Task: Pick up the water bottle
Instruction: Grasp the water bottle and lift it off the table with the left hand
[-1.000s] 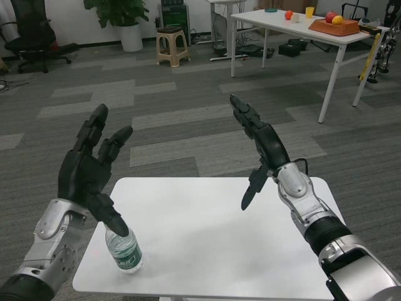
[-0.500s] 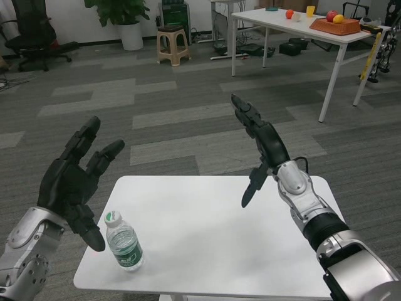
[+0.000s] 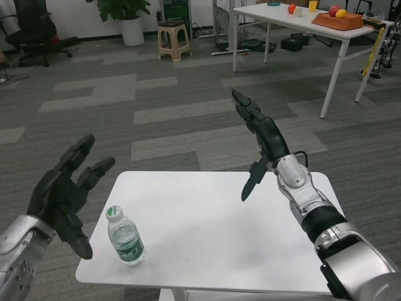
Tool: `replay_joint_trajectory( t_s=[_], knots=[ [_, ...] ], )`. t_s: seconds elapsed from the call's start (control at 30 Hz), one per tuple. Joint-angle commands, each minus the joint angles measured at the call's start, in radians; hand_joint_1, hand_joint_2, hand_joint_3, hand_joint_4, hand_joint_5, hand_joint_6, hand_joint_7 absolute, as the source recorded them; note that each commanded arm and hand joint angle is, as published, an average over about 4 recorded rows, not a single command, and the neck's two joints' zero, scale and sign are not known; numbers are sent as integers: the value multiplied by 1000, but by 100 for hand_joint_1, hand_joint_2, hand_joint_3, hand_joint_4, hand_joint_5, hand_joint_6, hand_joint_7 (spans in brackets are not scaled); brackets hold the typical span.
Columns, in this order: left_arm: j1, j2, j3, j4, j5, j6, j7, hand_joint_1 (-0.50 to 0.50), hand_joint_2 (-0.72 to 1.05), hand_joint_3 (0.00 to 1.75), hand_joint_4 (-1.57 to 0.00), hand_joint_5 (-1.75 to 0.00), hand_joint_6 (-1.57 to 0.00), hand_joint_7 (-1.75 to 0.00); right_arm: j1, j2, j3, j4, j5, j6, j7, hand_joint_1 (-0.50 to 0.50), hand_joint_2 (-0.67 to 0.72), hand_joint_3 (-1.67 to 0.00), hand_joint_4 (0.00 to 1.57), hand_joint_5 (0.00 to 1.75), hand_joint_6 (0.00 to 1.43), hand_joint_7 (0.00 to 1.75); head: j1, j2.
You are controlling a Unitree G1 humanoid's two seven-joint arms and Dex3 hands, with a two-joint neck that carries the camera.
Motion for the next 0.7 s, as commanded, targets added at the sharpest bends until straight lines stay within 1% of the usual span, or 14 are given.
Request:
replay_joint_trajectory(
  t_s=[0.03, 0.17, 0.27, 0.43, 0.53, 0.63, 0.7],
  knots=[
    [0, -7, 17, 65, 29, 6, -3, -50, -55, 9, 0, -62, 0, 0, -25, 4, 2, 18, 3, -6, -4, -38, 53, 0, 0, 0, 0, 0, -1, -1],
    [-9, -19, 15, 119, 59, 6, -5, -50, -55, 9, 0, -62, 0, 0, -25, 4, 3, 25, 2, -6, -4, -38, 53, 0, 0, 0, 0, 0, 0, 0],
    [-33, -30, 0, 193, 88, -4, -7, -50, -55, 9, 0, -62, 0, 0, -25, 5, 6, 23, 1, -6, -4, -38, 53, 0, 0, 0, 0, 0, -1, 2],
    [-75, -41, -33, 312, 98, -44, -7, -50, -55, 9, 0, -62, 0, 0, -25, 5, 11, 20, 1, -6, -4, -38, 53, 0, 0, 0, 0, 0, -2, 6],
    [-109, -59, -52, 407, 99, -80, -7, -50, -55, 9, 0, -62, 0, 0, -22, 5, 13, 19, 2, -6, -4, -38, 53, 0, 0, 0, 0, 0, 0, 7],
    [-158, -81, -89, 522, 93, -127, -8, -50, -55, 9, 0, -62, 0, 0, -20, 4, 15, 15, 2, -6, -4, -38, 53, 0, 0, 0, 0, 0, 0, 7],
    [-179, -88, -112, 561, 85, -142, -8, -50, -55, 9, 0, -62, 0, 0, -19, 3, 15, 13, 2, -6, -4, -38, 53, 0, 0, 0, 0, 0, 0, 8]
  ],
)
